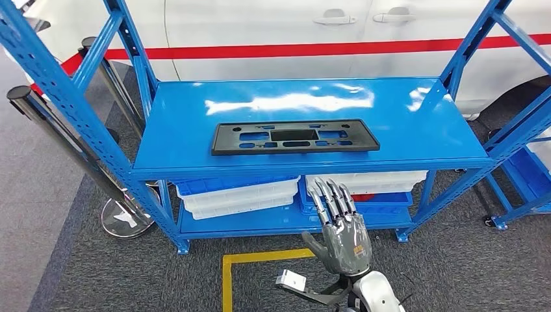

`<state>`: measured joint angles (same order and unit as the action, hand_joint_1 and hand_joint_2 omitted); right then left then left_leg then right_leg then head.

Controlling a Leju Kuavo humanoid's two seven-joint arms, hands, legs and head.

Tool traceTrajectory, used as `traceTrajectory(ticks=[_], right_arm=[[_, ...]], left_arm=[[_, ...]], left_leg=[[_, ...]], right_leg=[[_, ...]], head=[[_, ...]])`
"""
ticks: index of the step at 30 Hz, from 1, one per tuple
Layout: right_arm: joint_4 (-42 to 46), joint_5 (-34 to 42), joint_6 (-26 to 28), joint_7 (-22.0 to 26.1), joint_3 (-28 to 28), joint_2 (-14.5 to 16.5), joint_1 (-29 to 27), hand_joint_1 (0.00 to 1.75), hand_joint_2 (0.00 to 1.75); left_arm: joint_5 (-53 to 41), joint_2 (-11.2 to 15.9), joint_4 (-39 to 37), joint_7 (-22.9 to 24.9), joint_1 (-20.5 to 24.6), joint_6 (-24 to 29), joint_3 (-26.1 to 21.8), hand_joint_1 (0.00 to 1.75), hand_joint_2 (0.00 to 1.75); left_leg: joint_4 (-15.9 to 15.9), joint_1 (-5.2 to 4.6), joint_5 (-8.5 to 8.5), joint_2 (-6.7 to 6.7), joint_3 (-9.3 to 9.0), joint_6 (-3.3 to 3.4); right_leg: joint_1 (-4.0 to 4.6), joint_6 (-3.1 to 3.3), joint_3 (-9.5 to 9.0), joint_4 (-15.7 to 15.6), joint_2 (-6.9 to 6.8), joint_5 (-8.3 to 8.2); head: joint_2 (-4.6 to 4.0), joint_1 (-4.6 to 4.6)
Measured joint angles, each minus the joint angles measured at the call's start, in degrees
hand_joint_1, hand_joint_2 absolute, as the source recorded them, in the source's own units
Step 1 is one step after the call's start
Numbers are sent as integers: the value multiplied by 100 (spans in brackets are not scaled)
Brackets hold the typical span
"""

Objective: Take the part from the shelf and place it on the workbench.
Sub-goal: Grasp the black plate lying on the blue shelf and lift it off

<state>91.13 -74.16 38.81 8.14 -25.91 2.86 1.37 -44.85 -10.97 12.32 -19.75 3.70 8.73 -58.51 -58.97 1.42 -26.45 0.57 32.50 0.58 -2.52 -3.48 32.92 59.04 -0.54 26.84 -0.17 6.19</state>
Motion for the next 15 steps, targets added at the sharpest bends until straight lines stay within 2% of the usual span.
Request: traceTrajectory(ticks=[1, 3, 4, 5, 6, 7, 8, 10, 11, 13, 15], right_arm=[[-51, -16, 1, -16, -1, 21, 30, 0, 175], [-144, -14, -6, -51, -2, 48, 70, 0, 175], [-188, 5, -8, -68, -2, 56, 79, 0, 175], [-227, 45, -10, -81, -2, 61, 85, 0, 175], [-258, 106, -13, -91, -1, 64, 96, 0, 175], [-280, 183, -16, -93, 2, 67, 114, 0, 175], [-291, 260, -19, -92, 9, 69, 138, 0, 175], [-296, 354, -22, -91, 23, 70, 174, 0, 175], [-296, 367, -23, -91, 27, 70, 182, 0, 175], [-296, 369, -23, -91, 27, 70, 183, 0, 175], [-296, 380, -24, -89, 33, 70, 193, 0, 175]], left_arm=[[9, 0, -1, 9, 4, -2, 0, 0, 0], [40, -1, -1, 28, 7, -4, 0, 0, 0], [61, -1, -1, 37, 7, -7, 0, 0, 0], [77, -1, -1, 42, 5, -10, -1, 0, 0], [90, -1, -1, 44, 4, -14, -1, 0, 0], [100, -1, -2, 45, 3, -18, -2, 0, 0], [105, -3, -2, 47, 4, -23, -2, 0, 0], [111, -6, -3, 50, 5, -31, -2, 0, 0], [112, -7, -3, 51, 5, -34, -2, 0, 0], [112, -8, -3, 51, 5, -34, -2, 0, 0], [112, -16, -7, 52, 4, -38, -2, 0, 0]], left_leg=[[13, -5, 16, -1, 5, 43], [15, -43, 30, -5, 32, 105], [15, -71, 35, -6, 43, 125], [15, -103, 37, -4, 50, 141], [15, -137, 39, 1, 51, 153], [15, -173, 39, 6, 45, 162], [15, -202, 39, 12, 37, 169], [15, -236, 39, 18, 25, 175], [15, -238, 39, 19, 23, 175], [15, -237, 39, 19, 23, 175], [15, -233, 38, 18, 24, 176]], right_leg=[[3, 1, 108, 232, 1, 146], [40, 28, 482, 1002, 6, 526], [64, 48, 665, 1366, 10, 651], [91, 78, 763, 1553, 13, 668], [125, 126, 754, 1521, 19, 577], [166, 194, 633, 1265, 26, 402], [216, 282, 443, 881, 36, 200], [283, 406, 158, 313, 52, -56], [298, 434, 103, 207, 55, -94], [299, 436, 100, 200, 55, -95], [311, 469, 76, 136, 55, -75]], head=[[0, -1], [0, -1], [0, -1], [0, 0], [0, 0], [0, 0], [0, 0], [0, 0], [0, 0], [0, 0], [0, 1]])
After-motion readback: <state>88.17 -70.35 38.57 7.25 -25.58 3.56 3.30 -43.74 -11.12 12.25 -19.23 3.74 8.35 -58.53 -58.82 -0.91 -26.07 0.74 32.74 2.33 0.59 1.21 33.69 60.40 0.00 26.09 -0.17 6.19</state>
